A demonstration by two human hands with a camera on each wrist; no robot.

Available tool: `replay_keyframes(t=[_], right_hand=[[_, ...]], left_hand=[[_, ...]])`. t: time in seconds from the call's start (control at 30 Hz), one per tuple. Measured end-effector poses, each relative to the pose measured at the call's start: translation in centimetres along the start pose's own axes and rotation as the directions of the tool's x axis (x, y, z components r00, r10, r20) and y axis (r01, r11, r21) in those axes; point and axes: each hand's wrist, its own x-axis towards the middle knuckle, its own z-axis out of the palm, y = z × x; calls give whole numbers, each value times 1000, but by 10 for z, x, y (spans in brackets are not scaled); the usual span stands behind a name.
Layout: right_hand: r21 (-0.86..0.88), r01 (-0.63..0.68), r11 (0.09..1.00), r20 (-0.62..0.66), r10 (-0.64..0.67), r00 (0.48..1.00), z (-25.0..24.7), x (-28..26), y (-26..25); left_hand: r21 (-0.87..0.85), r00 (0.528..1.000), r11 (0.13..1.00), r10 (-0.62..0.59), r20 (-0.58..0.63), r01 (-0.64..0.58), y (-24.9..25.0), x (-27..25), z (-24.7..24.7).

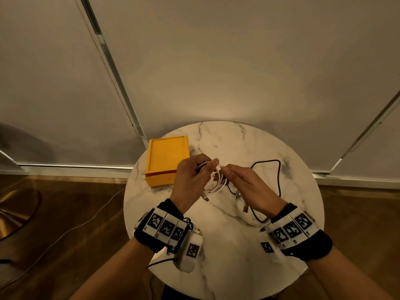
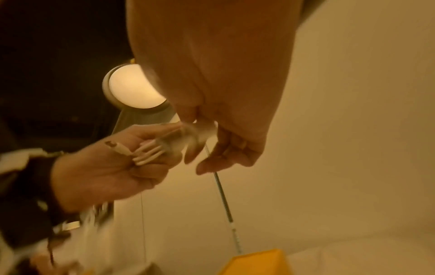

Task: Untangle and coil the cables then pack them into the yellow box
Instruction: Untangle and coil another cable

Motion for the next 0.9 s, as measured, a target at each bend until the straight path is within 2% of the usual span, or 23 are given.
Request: replay_keyframes(t=[0.1,0.17,0.2,0.27,0.33,0.4,0.57,0.67,0.9], right_hand=[[-284,40,958,118,-7,993,-11,-3,6],[-396,42,918,176,31,984,-16,-4,9],[-415,26,910,157,44,987,-16,-3,11],[-398,-48,916,27,65,998,-16,-2,12],[-242,-134,961,-115,109,987,-14,-1,13],[-53,-180,982,-192,167,967,-10,1,15],[245,-173,954,-257,236,937,2,1,15],[414,-197,888,-195,298,934,6,-3,9],[751,-148,644,-139,373,917,17,-6,-9]], left_hand=[[5,1000,1000,15,-4,-15,-4,0,-5],[4,1000,1000,25,9,-25,-4,0,-8],[3,1000,1000,21,23,-21,-4,0,-8],[-11,999,1000,-5,44,5,-3,-2,-6],[-30,999,999,-21,50,22,-3,-4,-3],[-49,998,999,-15,66,18,-2,-7,1],[-71,997,996,-40,71,45,-1,-14,2],[-38,999,999,0,45,2,-3,-12,-2],[-1,997,998,56,50,-56,-6,-10,-2]])
